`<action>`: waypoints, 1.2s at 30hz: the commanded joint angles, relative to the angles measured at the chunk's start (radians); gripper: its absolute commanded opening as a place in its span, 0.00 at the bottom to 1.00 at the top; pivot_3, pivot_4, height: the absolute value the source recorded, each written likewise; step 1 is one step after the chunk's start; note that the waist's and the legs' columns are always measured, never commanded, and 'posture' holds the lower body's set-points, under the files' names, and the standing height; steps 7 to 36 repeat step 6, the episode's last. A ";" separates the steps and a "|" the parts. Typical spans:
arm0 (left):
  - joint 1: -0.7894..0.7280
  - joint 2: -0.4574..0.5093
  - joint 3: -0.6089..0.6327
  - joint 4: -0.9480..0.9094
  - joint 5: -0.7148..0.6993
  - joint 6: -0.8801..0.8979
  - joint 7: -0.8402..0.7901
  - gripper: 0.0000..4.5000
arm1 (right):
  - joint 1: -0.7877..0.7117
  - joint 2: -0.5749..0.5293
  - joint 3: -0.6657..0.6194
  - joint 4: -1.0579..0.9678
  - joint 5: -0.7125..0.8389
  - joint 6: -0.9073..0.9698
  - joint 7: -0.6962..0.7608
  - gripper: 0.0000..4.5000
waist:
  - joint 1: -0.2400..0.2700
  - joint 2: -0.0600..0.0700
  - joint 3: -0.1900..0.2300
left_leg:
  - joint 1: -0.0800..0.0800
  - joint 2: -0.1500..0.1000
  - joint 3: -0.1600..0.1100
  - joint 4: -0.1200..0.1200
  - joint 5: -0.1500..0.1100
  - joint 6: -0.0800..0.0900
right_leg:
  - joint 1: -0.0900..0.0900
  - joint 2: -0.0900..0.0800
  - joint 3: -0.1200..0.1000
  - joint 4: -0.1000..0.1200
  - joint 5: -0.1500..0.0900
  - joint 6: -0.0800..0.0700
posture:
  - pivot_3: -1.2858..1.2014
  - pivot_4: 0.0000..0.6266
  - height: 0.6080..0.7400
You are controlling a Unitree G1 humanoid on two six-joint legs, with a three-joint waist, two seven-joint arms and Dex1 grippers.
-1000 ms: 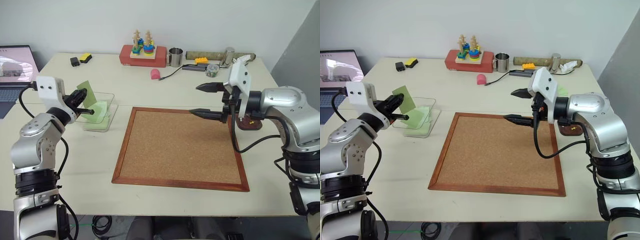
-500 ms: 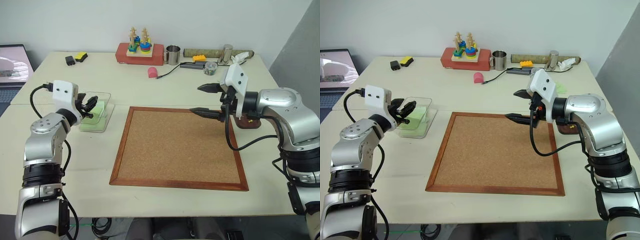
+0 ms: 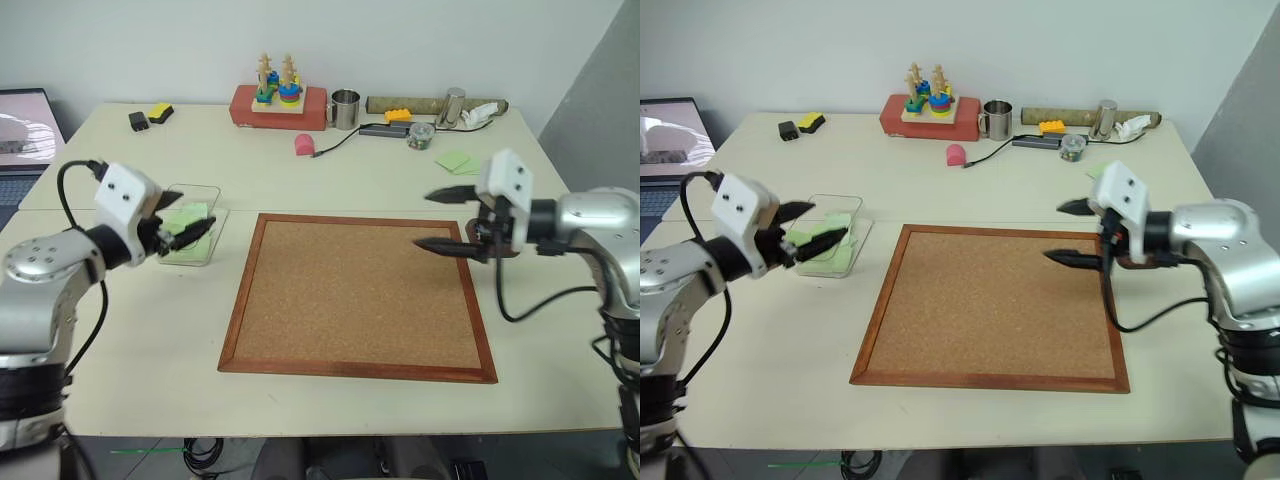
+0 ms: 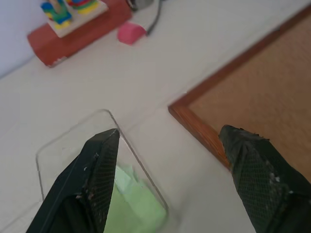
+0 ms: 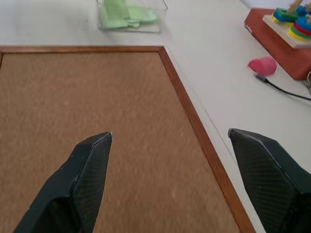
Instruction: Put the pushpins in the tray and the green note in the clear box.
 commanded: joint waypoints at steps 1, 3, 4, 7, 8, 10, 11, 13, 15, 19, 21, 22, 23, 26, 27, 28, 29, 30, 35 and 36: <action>0.095 0.096 0.107 -0.034 -0.025 -0.042 -0.154 0.77 | 0.092 -0.097 -0.121 -0.034 0.023 -0.115 0.099 0.89 | 0.000 0.000 0.000 | 0.000 0.000 0.000 0.000 0.000 0.000 | 0.000 0.000 0.000 0.000 0.000 -0.001 | 0.52 0.24 1.00; 0.134 0.114 0.133 -0.037 -0.034 -0.049 -0.193 0.77 | 0.141 -0.134 -0.151 -0.022 0.018 -0.152 0.123 0.89 | 0.000 0.000 0.000 | 0.001 0.000 0.000 0.000 0.000 0.000 | 0.001 0.000 0.000 0.000 -0.001 -0.002 | 0.52 0.24 1.00; 0.151 0.120 0.145 -0.039 -0.033 -0.055 -0.209 0.77 | 0.164 -0.152 -0.167 -0.013 0.020 -0.158 0.135 0.89 | 0.000 0.000 0.000 | 0.001 0.000 0.001 0.001 0.000 0.000 | 0.001 0.000 0.000 0.000 -0.001 -0.002 | 0.52 0.24 1.00; 0.182 0.127 0.166 -0.025 -0.014 -0.086 -0.230 0.77 | 0.223 -0.182 -0.217 0.014 0.010 -0.193 0.149 0.89 | 0.000 0.000 0.000 | 0.001 0.000 0.001 0.001 0.000 0.000 | 0.001 0.001 0.000 0.000 -0.001 -0.002 | 0.52 0.24 1.00; 0.182 0.127 0.166 -0.025 -0.014 -0.086 -0.230 0.77 | 0.223 -0.182 -0.217 0.014 0.010 -0.193 0.149 0.89 | 0.000 0.000 0.000 | 0.001 0.000 0.001 0.001 0.000 0.000 | 0.001 0.001 0.000 0.000 -0.001 -0.002 | 0.52 0.24 1.00; 0.182 0.127 0.166 -0.025 -0.014 -0.086 -0.230 0.77 | 0.223 -0.182 -0.217 0.014 0.010 -0.193 0.149 0.89 | 0.000 0.000 0.000 | 0.001 0.000 0.001 0.001 0.000 0.000 | 0.001 0.001 0.000 0.000 -0.001 -0.002 | 0.52 0.24 1.00; 0.182 0.127 0.166 -0.025 -0.014 -0.086 -0.230 0.77 | 0.223 -0.182 -0.217 0.014 0.010 -0.193 0.149 0.89 | 0.000 0.000 0.000 | 0.001 0.000 0.001 0.001 0.000 0.000 | 0.001 0.001 0.000 0.000 -0.001 -0.002 | 0.52 0.24 1.00; 0.182 0.127 0.166 -0.025 -0.014 -0.086 -0.230 0.77 | 0.223 -0.182 -0.217 0.014 0.010 -0.193 0.149 0.89 | 0.000 0.000 0.000 | 0.001 0.000 0.001 0.001 0.000 0.000 | 0.001 0.001 0.000 0.000 -0.001 -0.002 | 0.52 0.24 1.00; 0.182 0.127 0.166 -0.025 -0.014 -0.086 -0.230 0.77 | 0.223 -0.182 -0.217 0.014 0.010 -0.193 0.149 0.89 | 0.000 0.000 0.000 | 0.001 0.000 0.001 0.001 0.000 0.000 | 0.001 0.001 0.000 0.000 -0.001 -0.002 | 0.52 0.24 1.00; 0.182 0.127 0.166 -0.025 -0.014 -0.086 -0.230 0.77 | 0.223 -0.182 -0.217 0.014 0.010 -0.193 0.149 0.89 | 0.000 0.000 0.000 | 0.001 0.000 0.001 0.001 0.000 0.000 | 0.001 0.001 0.000 0.000 -0.001 -0.002 | 0.52 0.24 1.00; 0.182 0.127 0.166 -0.025 -0.014 -0.086 -0.230 0.77 | 0.223 -0.182 -0.217 0.014 0.010 -0.193 0.149 0.89 | 0.000 0.000 0.000 | 0.001 0.000 0.001 0.001 0.000 0.000 | 0.001 0.001 0.000 0.000 -0.001 -0.002 | 0.52 0.24 1.00; 0.182 0.127 0.166 -0.025 -0.014 -0.086 -0.230 0.77 | 0.223 -0.182 -0.217 0.014 0.010 -0.193 0.149 0.89 | 0.000 0.000 0.000 | 0.001 0.000 0.001 0.001 0.000 0.000 | 0.001 0.001 0.000 0.000 -0.001 -0.002 | 0.52 0.24 1.00; 0.182 0.127 0.166 -0.025 -0.014 -0.086 -0.230 0.77 | 0.223 -0.182 -0.217 0.014 0.010 -0.193 0.149 0.89 | 0.000 0.000 0.000 | 0.001 0.000 0.001 0.001 0.000 0.000 | 0.001 0.001 0.000 0.000 -0.001 -0.002 | 0.52 0.24 1.00; 0.182 0.127 0.166 -0.025 -0.014 -0.086 -0.230 0.77 | 0.223 -0.182 -0.217 0.014 0.010 -0.193 0.149 0.89 | 0.000 0.000 0.000 | 0.001 0.000 0.001 0.001 0.000 0.000 | 0.001 0.001 0.000 0.000 -0.001 -0.002 | 0.52 0.24 1.00; 0.182 0.127 0.166 -0.025 -0.014 -0.086 -0.230 0.77 | 0.223 -0.182 -0.217 0.014 0.010 -0.193 0.149 0.89 | 0.000 0.000 0.000 | 0.001 0.000 0.001 0.001 0.000 0.000 | 0.001 0.001 0.000 0.000 -0.001 -0.002 | 0.52 0.24 1.00; 0.182 0.127 0.166 -0.025 -0.014 -0.086 -0.230 0.77 | 0.223 -0.182 -0.217 0.014 0.010 -0.193 0.149 0.89 | 0.000 0.000 0.000 | 0.001 0.000 0.001 0.001 0.000 0.000 | 0.001 0.001 0.000 0.000 -0.001 -0.002 | 0.52 0.24 1.00; 0.182 0.127 0.166 -0.025 -0.014 -0.086 -0.230 0.77 | 0.223 -0.182 -0.217 0.014 0.010 -0.193 0.149 0.89 | 0.000 0.000 0.000 | 0.001 0.000 0.001 0.001 0.000 0.000 | 0.001 0.001 0.000 0.000 -0.001 -0.002 | 0.52 0.24 1.00; 0.182 0.127 0.166 -0.025 -0.014 -0.086 -0.230 0.77 | 0.223 -0.182 -0.217 0.014 0.010 -0.193 0.149 0.89 | 0.000 0.000 0.000 | 0.001 0.000 0.001 0.001 0.000 0.000 | 0.001 0.001 0.000 0.000 -0.001 -0.002 | 0.52 0.24 1.00; 0.182 0.127 0.166 -0.025 -0.014 -0.086 -0.230 0.77 | 0.223 -0.182 -0.217 0.014 0.010 -0.193 0.149 0.89 | 0.000 0.000 0.000 | 0.001 0.000 0.001 0.001 0.000 0.000 | 0.001 0.001 0.000 0.000 -0.001 -0.002 | 0.52 0.24 1.00; 0.182 0.127 0.166 -0.025 -0.014 -0.086 -0.230 0.77 | 0.223 -0.182 -0.217 0.014 0.010 -0.193 0.149 0.89 | 0.000 0.000 0.000 | 0.001 0.000 0.001 0.001 0.000 0.000 | 0.001 0.001 0.000 0.000 -0.001 -0.002 | 0.52 0.24 1.00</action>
